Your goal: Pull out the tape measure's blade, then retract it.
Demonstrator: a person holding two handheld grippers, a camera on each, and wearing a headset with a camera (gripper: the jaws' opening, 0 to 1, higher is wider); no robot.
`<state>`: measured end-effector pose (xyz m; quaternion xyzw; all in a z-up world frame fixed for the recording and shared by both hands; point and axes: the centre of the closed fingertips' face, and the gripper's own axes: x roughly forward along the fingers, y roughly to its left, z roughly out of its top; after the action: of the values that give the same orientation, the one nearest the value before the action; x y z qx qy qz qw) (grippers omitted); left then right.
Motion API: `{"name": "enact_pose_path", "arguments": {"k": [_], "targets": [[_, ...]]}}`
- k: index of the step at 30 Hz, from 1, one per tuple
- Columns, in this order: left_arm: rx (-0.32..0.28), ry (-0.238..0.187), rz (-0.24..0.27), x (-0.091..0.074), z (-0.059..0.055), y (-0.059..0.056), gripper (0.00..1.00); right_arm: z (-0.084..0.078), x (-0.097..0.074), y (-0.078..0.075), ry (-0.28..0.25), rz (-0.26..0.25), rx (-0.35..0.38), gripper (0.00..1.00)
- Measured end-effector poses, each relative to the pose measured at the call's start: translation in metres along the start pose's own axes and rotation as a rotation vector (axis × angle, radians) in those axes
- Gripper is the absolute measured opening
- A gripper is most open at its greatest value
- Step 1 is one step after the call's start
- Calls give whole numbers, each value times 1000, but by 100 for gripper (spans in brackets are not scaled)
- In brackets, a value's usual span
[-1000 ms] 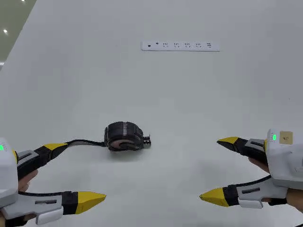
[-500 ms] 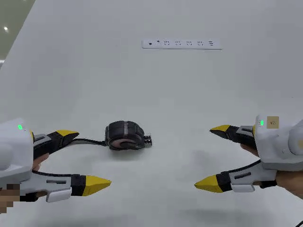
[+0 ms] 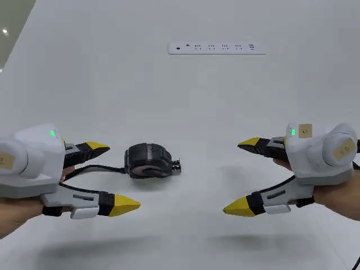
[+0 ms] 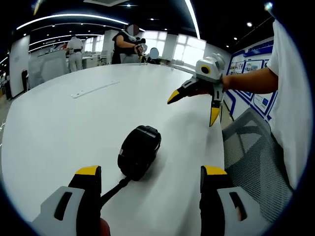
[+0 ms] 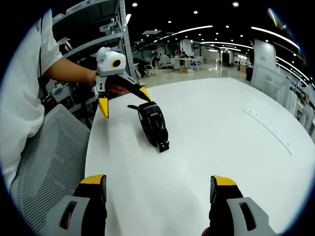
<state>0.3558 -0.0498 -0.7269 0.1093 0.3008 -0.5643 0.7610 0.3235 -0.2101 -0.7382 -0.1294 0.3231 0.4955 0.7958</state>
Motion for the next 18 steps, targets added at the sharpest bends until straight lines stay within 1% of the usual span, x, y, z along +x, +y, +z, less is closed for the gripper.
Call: {"name": "enact_pose_path", "arguments": {"k": [4, 6, 9, 11, 13, 14, 18], "targets": [[22, 27, -4, 7, -2, 8, 75, 0, 7, -4, 9, 20, -9, 87], [27, 36, -13, 10, -3, 9, 73, 0, 10, -4, 11, 28, -12, 87], [50, 56, -20, 16, -5, 11, 68, 2, 15, -5, 13, 39, -17, 87], [58, 74, -25, 19, -7, 13, 65, 3, 19, -8, 14, 46, -22, 87], [63, 76, -27, 23, -8, 15, 63, 4, 23, -8, 13, 52, -24, 87], [75, 83, -27, 25, -9, 16, 62, 5, 25, -8, 12, 56, -25, 87], [91, 98, -28, 31, -10, 20, 56, 7, 31, -8, 10, 71, -26, 87]]}}
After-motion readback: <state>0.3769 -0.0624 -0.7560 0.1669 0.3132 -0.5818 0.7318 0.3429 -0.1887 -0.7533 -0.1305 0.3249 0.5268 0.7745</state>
